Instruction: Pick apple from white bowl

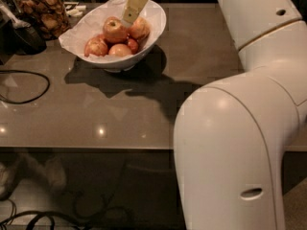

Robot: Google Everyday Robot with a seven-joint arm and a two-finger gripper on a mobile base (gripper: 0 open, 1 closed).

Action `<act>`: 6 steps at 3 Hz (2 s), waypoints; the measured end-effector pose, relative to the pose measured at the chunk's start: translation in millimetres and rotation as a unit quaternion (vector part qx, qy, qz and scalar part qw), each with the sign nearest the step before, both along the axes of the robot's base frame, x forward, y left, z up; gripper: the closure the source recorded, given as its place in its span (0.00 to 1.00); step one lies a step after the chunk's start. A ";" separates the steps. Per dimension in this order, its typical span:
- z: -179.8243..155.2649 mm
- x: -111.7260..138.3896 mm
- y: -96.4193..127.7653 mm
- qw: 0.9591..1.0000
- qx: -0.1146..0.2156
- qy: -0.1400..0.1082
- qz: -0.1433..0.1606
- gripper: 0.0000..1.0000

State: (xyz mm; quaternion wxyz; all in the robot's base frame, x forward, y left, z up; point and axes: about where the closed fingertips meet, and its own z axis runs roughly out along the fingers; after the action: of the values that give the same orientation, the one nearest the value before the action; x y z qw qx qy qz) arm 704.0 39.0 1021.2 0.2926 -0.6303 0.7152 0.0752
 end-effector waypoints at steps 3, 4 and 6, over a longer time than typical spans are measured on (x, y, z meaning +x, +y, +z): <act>-12.8 20.1 27.3 1.000 0.005 0.005 0.019 0.22; -21.7 26.1 33.4 1.000 0.006 0.012 0.021 0.20; -41.3 34.5 46.4 0.999 0.007 0.028 0.026 0.20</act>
Offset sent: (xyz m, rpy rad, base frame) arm 0.0270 0.0189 0.0084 -0.0246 0.0276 0.0516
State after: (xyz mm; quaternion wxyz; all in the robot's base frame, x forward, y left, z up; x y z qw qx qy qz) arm 738.5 85.5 979.8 0.2748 -0.6439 0.7062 0.1051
